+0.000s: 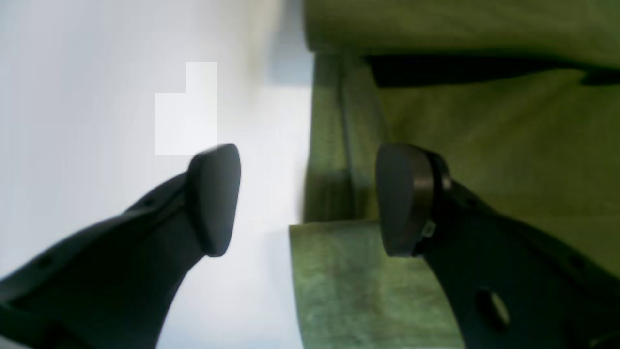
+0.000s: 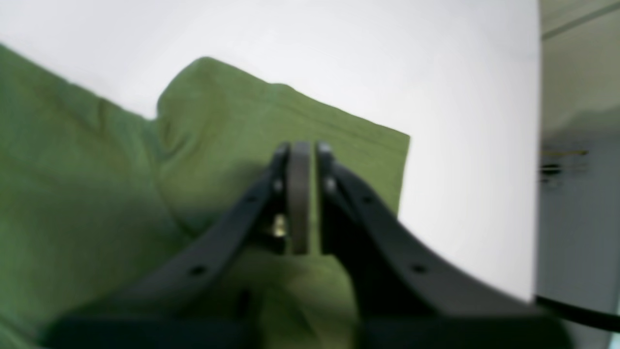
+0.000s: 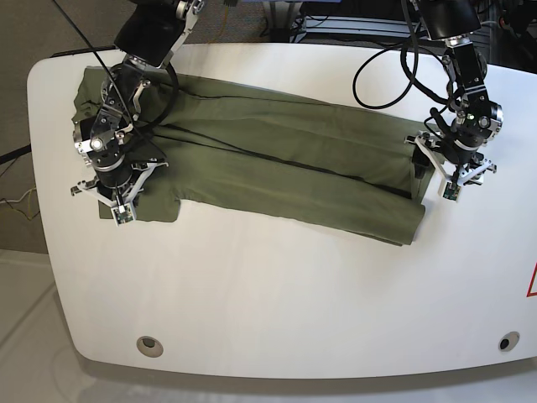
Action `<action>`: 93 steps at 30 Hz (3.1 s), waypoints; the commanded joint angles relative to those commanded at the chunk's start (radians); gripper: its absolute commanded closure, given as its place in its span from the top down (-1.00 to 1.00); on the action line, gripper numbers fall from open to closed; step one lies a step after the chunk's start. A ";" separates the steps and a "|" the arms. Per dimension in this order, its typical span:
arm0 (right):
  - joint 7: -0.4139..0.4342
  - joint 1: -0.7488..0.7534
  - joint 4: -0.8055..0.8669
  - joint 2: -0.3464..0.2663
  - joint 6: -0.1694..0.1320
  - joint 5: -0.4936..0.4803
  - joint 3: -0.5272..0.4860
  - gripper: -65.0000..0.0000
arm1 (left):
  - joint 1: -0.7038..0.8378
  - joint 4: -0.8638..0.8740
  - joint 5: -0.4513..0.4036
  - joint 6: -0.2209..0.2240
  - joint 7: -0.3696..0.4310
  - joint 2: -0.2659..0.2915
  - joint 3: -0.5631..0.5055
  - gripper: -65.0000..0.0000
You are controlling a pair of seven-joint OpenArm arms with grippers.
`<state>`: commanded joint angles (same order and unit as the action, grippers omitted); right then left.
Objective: Fold the T-shirt properly
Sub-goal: 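Grasp the sleeve end of the strip with the right gripper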
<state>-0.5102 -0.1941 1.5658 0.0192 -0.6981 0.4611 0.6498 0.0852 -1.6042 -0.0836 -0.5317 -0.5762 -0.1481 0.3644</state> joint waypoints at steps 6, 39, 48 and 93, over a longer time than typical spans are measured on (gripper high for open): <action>0.003 -0.097 -0.104 -0.034 0.000 -0.006 0.092 0.19 | 0.002 -0.002 0.000 0.000 0.000 0.000 0.000 0.21; 0.178 -0.198 -0.505 -0.120 0.000 -0.006 0.270 0.09 | 0.006 -0.005 0.000 0.000 0.000 -0.003 0.002 0.21; 0.175 -0.169 -0.500 -0.107 0.000 -0.006 0.264 0.09 | 0.003 -0.003 -0.002 0.000 0.000 -0.002 0.002 0.21; 0.114 -0.075 -0.233 -0.003 0.000 -0.006 0.094 -1.00 | 0.002 -0.002 -0.002 0.000 0.000 -0.002 0.002 0.21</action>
<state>-0.3966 -0.2693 1.3326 0.0161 -0.6981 0.4549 0.7434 0.0867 -1.6057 -0.0852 -0.5317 -0.5762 -0.1496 0.3659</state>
